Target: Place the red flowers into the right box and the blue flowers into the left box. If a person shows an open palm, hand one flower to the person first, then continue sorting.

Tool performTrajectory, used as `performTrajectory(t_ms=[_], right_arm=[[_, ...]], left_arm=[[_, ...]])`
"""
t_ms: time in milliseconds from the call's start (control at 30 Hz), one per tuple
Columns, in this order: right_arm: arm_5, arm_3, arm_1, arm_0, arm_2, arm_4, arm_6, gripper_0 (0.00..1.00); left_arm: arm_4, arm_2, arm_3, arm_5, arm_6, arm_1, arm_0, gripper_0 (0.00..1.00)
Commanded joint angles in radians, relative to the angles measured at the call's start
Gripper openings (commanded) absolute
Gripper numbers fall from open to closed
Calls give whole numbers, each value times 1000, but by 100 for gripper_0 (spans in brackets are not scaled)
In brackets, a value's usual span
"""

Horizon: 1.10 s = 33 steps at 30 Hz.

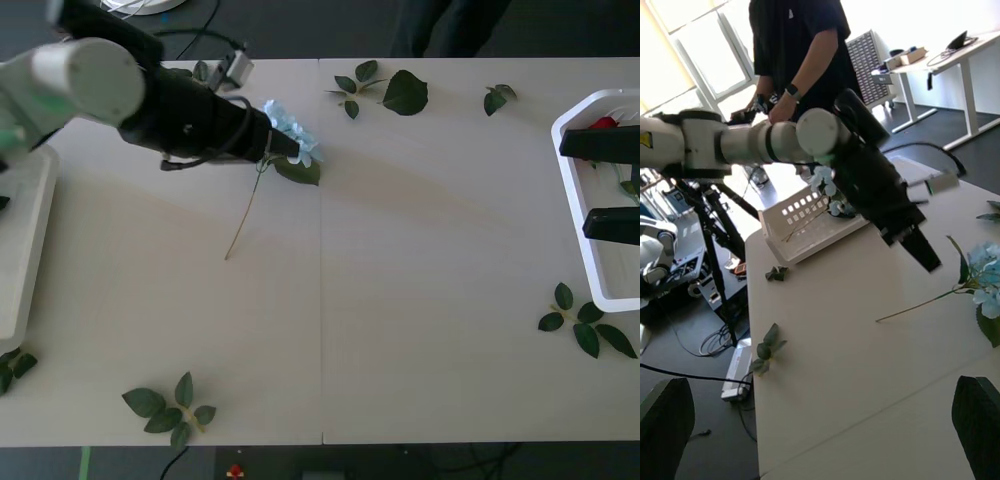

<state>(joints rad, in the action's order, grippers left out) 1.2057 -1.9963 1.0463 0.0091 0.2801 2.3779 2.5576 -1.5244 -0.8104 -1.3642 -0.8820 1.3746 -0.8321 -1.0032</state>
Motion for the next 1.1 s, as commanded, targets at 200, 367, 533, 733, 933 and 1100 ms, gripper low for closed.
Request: performTrajectory(t_ms=[200, 367, 533, 733, 933, 1100], right_arm=[[0, -33, 28, 12, 21, 24, 0, 100], [-1, -33, 24, 11, 19, 24, 1, 100], [-1, -33, 24, 11, 19, 24, 1, 100], [-1, -33, 24, 11, 19, 24, 1, 100], [-1, -33, 24, 11, 19, 24, 1, 100], [-1, -33, 24, 11, 19, 24, 1, 100]], left_arm=[[303, 120, 76, -173, -66, 156, -25, 100], [422, 126, 79, -230, -143, 183, -23, 100], [491, 126, 79, -264, -184, 188, 5, 100], [561, 126, 79, -264, -184, 188, 48, 100], [610, 126, 80, -238, -183, 194, 94, 100], [650, 126, 82, -236, -184, 217, 113, 100]])
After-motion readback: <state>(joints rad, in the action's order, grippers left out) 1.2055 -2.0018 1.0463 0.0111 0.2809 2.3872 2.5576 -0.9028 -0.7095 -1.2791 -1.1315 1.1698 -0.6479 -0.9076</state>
